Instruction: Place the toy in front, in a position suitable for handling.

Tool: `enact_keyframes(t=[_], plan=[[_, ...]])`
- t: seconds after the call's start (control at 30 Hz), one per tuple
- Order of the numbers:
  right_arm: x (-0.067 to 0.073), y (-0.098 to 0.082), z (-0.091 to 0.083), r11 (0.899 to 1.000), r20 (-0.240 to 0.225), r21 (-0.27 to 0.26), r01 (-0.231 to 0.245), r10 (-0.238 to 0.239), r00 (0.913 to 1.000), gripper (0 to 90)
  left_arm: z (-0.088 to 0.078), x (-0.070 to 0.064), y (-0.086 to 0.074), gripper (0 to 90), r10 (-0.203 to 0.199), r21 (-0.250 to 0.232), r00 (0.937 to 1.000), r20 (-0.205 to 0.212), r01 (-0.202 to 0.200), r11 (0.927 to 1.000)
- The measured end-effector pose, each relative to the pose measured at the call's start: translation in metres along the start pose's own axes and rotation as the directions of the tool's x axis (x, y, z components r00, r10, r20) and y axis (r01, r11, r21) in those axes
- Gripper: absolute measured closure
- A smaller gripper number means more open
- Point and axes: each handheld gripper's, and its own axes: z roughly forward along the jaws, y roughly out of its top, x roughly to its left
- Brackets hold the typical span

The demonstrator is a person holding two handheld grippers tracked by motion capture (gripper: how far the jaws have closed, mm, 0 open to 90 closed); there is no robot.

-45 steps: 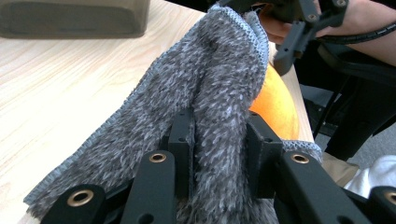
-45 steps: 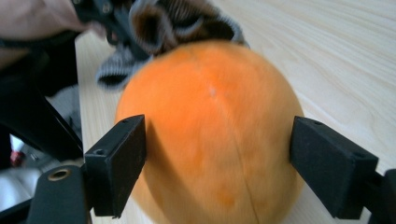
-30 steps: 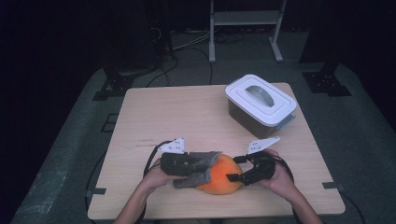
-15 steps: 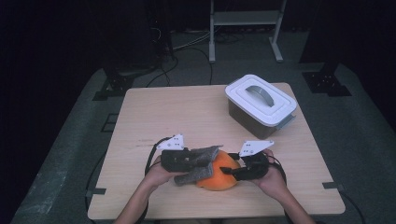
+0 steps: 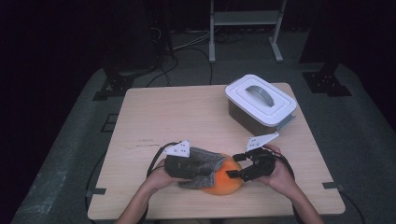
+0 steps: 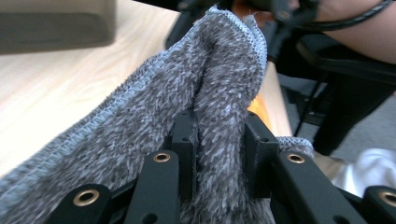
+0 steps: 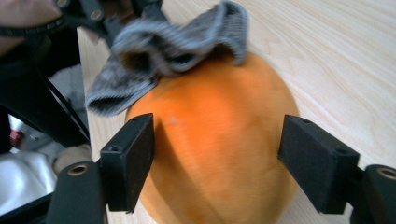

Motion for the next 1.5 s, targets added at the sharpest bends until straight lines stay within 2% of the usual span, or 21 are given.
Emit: enact_keyframes(t=[0.03, 0.13, 0.2, 0.27, 0.33, 0.4, 0.43, 0.5, 0.63, 0.73, 0.87, 1.0, 1.1, 1.27, 1.33, 1.4, 1.5], plan=[[-0.003, -0.001, 0.000, 1.000, -0.014, -0.001, -0.017, 0.017, 0.9998, 23.9, 0.001, 0.000, -0.001, 70.4, 0.002, 0.002, 0.9998, 0.021, -0.002, 1.0000], [-0.013, -0.006, 0.005, 0.996, -0.060, 0.032, -0.080, 0.082, 0.9948, 18.1, 0.003, -0.001, -0.001, 70.4, -0.001, 0.002, 0.9996, 0.027, 0.001, 1.0000], [-0.016, -0.010, 0.011, 0.993, -0.086, 0.024, -0.119, 0.121, 0.9890, 18.0, 0.004, -0.001, 0.000, 70.4, -0.003, 0.004, 0.9998, 0.017, 0.003, 1.0000], [-0.016, -0.013, 0.016, 0.991, -0.089, 0.017, -0.134, 0.135, 0.9868, 19.7, 0.004, 0.000, -0.001, 70.5, -0.009, -0.002, 0.9999, 0.006, 0.009, 1.0000], [-0.014, -0.012, 0.016, 0.991, -0.069, 0.022, -0.132, 0.133, 0.9887, 30.6, 0.003, 0.001, -0.001, 70.9, -0.019, -0.018, 0.9998, 0.002, 0.019, 0.9997], [-0.011, -0.010, 0.014, 0.995, -0.037, 0.029, -0.096, 0.097, 0.9946, 39.9, 0.002, 0.001, 0.001, 71.4, -0.022, -0.063, 0.9997, -0.005, 0.021, 0.9978], [-0.009, -0.009, 0.013, 0.996, -0.024, 0.034, -0.078, 0.079, 0.9966, 41.1, 0.002, 0.000, 0.003, 71.4, -0.025, -0.080, 0.9997, -0.007, 0.024, 0.9965], [-0.007, -0.009, 0.012, 0.997, -0.019, 0.040, -0.060, 0.060, 0.9980, 41.6, 0.003, -0.001, 0.005, 71.4, -0.009, -0.070, 0.9998, -0.017, 0.008, 0.9975], [-0.010, -0.014, 0.008, 0.998, -0.029, 0.032, -0.055, 0.056, 0.9980, 42.1, 0.000, 0.002, 0.000, 71.5, -0.013, -0.062, 0.9997, -0.022, 0.012, 0.9980], [-0.011, -0.017, 0.007, 0.998, -0.034, 0.024, -0.061, 0.062, 0.9975, 42.1, -0.005, 0.006, -0.006, 71.4, -0.032, -0.057, 0.9993, -0.019, 0.031, 0.9979], [-0.014, -0.020, 0.005, 0.998, -0.043, 0.020, -0.063, 0.063, 0.9970, 42.0, -0.012, 0.013, -0.015, 71.0, -0.044, -0.016, 0.9983, -0.039, 0.044, 0.9989], [-0.020, -0.024, 0.003, 0.996, -0.061, 0.014, -0.089, 0.090, 0.9941, 40.8, -0.016, 0.018, -0.021, 70.9, -0.062, 0.010, 0.9966, -0.054, 0.062, 0.9980], [-0.022, -0.026, 0.002, 0.995, -0.062, 0.007, -0.101, 0.101, 0.9930, 40.3, -0.015, 0.018, -0.020, 71.0, -0.063, 0.003, 0.9965, -0.056, 0.063, 0.9980], [-0.016, -0.024, 0.003, 0.997, -0.038, 0.015, -0.070, 0.071, 0.9968, 40.1, -0.010, 0.011, -0.008, 71.0, -0.045, -0.071, 0.9989, -0.011, 0.044, 0.9965], [-0.014, -0.024, 0.003, 0.998, -0.052, 0.022, -0.060, 0.061, 0.9968, 39.3, -0.005, 0.007, -0.005, 70.9, -0.030, -0.060, 0.9995, -0.006, 0.030, 0.9978], [-0.013, -0.024, 0.002, 0.998, -0.061, 0.034, -0.053, 0.055, 0.9966, 36.9, -0.004, 0.007, -0.006, 70.9, -0.033, -0.049, 0.9994, 0.010, 0.033, 0.9983], [-0.013, -0.023, -0.001, 0.998, -0.082, 0.035, -0.056, 0.059, 0.9949, 27.6, -0.003, 0.005, -0.008, 70.9, -0.013, -0.014, 0.9997, 0.022, 0.014, 0.9998]])
